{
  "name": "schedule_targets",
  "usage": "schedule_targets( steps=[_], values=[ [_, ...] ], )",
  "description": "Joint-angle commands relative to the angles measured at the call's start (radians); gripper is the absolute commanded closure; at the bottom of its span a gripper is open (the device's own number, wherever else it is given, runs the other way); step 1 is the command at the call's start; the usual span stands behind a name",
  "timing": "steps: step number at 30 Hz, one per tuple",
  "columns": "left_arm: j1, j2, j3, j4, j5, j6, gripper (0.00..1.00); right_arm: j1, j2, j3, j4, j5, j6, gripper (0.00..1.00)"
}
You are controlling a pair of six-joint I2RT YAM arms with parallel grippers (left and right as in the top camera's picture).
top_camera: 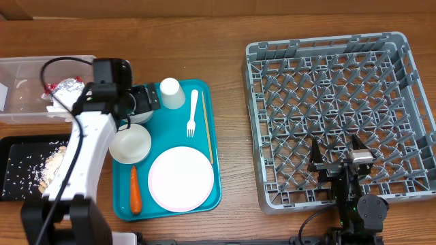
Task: Sort waste into correct bins and load items into the dishwasher rack
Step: 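Lower the left gripper and grasp the white bowl's rim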
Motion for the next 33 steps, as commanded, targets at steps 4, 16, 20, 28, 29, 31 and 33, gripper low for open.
schedule_targets(
  steps=[4, 16, 20, 28, 29, 31, 33],
  values=[
    [-0.035, 0.024, 0.014, 0.029, 0.005, 0.216, 0.0, -0.006, -0.01, -0.011, 0.004, -0.006, 0.0, 0.0],
    [-0.04, 0.142, 0.014, -0.019, 0.006, 0.328, 0.0, -0.006, -0.01, -0.011, 0.004, -0.006, 0.0, 0.0],
    [-0.04, 0.166, 0.013, -0.01, 0.006, 0.332, 0.02, -0.006, -0.01, -0.01, 0.004, -0.006, 0.0, 0.0],
    [-0.042, 0.234, 0.013, 0.008, 0.005, 0.396, 0.15, -0.006, -0.01, -0.011, 0.004, -0.006, 0.0, 0.0],
    [-0.042, 0.245, 0.014, 0.007, 0.005, 0.401, 0.16, -0.006, -0.01, -0.011, 0.004, -0.006, 0.0, 0.0],
    [-0.042, 0.265, 0.014, 0.008, 0.003, 0.401, 0.15, -0.006, -0.01, -0.011, 0.004, -0.006, 0.0, 0.0],
    [-0.042, 0.274, 0.013, 0.02, -0.008, 0.401, 0.15, -0.006, -0.01, -0.011, 0.004, -0.006, 0.0, 0.0]
  ],
)
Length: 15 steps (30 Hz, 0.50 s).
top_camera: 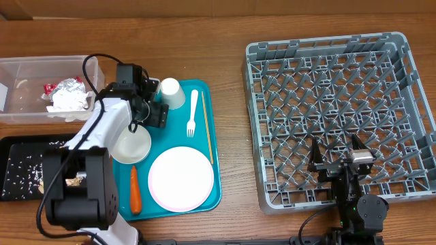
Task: Sort waste into correct bins and load items into the dishwasher rack
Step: 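Lower the left gripper and grasp the white bowl's rim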
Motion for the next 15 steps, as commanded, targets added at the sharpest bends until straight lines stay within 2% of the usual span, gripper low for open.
schedule_targets(
  steps=[1, 6, 7, 11, 15],
  values=[
    [-0.009, 0.036, 0.013, 0.02, -0.021, 0.029, 0.17, -0.006, -0.01, -0.011, 0.004, -0.006, 0.0, 0.0],
    [-0.009, 0.036, 0.014, 0.044, -0.076, 0.029, 0.26, -0.006, -0.01, -0.011, 0.004, -0.006, 0.0, 0.0],
    [-0.009, 0.036, 0.014, 0.045, -0.09, 0.029, 0.31, -0.006, -0.01, -0.011, 0.004, -0.006, 0.0, 0.0],
    [-0.009, 0.036, 0.014, 0.064, -0.116, 0.03, 0.61, -0.006, -0.01, -0.011, 0.004, -0.006, 0.0, 0.0],
    [-0.01, 0.036, 0.016, 0.075, -0.115, 0.029, 0.69, -0.006, -0.01, -0.011, 0.004, -0.006, 0.0, 0.0]
  ],
)
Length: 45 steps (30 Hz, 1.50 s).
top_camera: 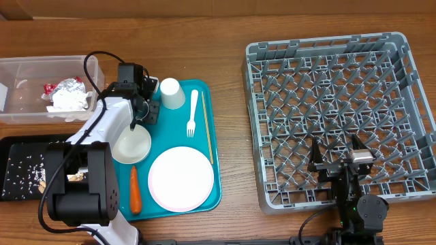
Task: Sort waste into correct bins and load items into the dishwasher rack
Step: 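Lower the left gripper and grasp the white bowl's rim, then lift the white bowl and carry it left over the clear bin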
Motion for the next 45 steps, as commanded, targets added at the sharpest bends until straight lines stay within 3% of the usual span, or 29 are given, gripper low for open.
schedule_targets(
  steps=[1, 5, 15, 26, 39, 45],
  values=[
    [-0.01, 0.009, 0.018, 0.007, -0.024, 0.007, 0.69, -0.005, -0.01, -0.01, 0.004, -0.006, 0.0, 0.0],
    [-0.014, 0.009, 0.018, 0.006, -0.023, 0.007, 0.71, -0.005, -0.01, -0.011, 0.004, -0.006, 0.0, 0.0],
    [-0.029, 0.009, 0.033, -0.005, -0.023, 0.005, 0.96, -0.005, -0.01, -0.01, 0.004, -0.006, 0.0, 0.0],
    [-0.061, 0.009, 0.145, -0.124, -0.029, -0.065, 0.96, -0.005, -0.01, -0.01, 0.004, -0.006, 0.0, 0.0],
    [-0.061, 0.006, 0.505, -0.535, -0.031, -0.263, 0.96, -0.005, -0.01, -0.011, 0.004, -0.006, 0.0, 0.0],
    [-0.041, -0.05, 0.579, -0.61, 0.06, -0.38, 0.96, -0.005, -0.01, -0.011, 0.004, -0.006, 0.0, 0.0]
  ],
)
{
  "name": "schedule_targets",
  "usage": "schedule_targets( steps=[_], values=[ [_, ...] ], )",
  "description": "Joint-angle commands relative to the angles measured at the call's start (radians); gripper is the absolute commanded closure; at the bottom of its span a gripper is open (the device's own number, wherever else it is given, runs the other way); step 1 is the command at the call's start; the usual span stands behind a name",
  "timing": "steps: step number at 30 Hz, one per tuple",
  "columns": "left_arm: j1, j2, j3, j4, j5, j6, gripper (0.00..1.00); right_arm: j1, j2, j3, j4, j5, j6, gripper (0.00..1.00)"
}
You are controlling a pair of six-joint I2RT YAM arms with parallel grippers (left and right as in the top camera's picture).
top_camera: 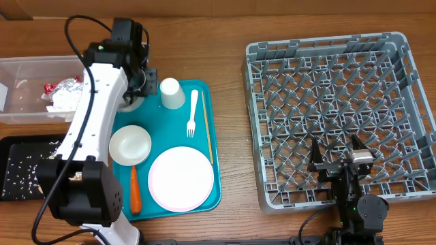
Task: Sort waste into correct bins and load items into the dishwasher rack
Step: 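Lift the white bowl and carry it left over the clear bin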
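On the teal tray (pixel 214 146) lie an upturned white cup (pixel 172 92), a white plastic fork (pixel 193 112), a thin wooden stick (pixel 208 133), a white bowl (pixel 130 144), a white plate (pixel 180 178) and an orange carrot (pixel 135 189). My left gripper (pixel 140 79) hangs over the tray's back left corner, just left of the cup; its jaws are hidden under the wrist. Beneath that arm a pale object (pixel 129 102) shows only in part. My right gripper (pixel 336 151) stands open and empty over the front of the grey dishwasher rack (pixel 340 47).
A clear bin (pixel 27 68) at the far left holds crumpled foil (pixel 67 95) and a red wrapper. In front of it a black bin (pixel 17 173) holds food scraps. The left arm's white link crosses the tray's left edge.
My left gripper has moved from low beside the bowl at the tray's upper left to farther back, near the tray's back corner by the cup. Tray items and the right arm are unchanged.
At each earlier moment my left gripper was at the tray's upper left, between the bowl and the cup, while the arm's pose changed. The foil lay in the clear bin throughout. Now the gripper is farther back, and the bowl shows in full.
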Motion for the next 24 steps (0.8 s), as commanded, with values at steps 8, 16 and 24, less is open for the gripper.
schedule_targets(
  steps=[8, 16, 24],
  values=[
    [0.188, -0.165, 0.035, -0.06, 0.348, -0.094, 0.96, -0.006, -0.01, -0.011, 0.004, -0.006, 0.0, 0.0],
    [0.446, -0.192, 0.034, -0.222, 0.401, -0.093, 0.96, -0.006, -0.01, -0.01, 0.004, -0.006, 0.0, 0.0],
    [0.662, -0.193, 0.015, -0.241, 0.544, -0.085, 0.96, -0.006, -0.01, -0.01, 0.004, -0.006, 0.0, 0.0]
  ],
)
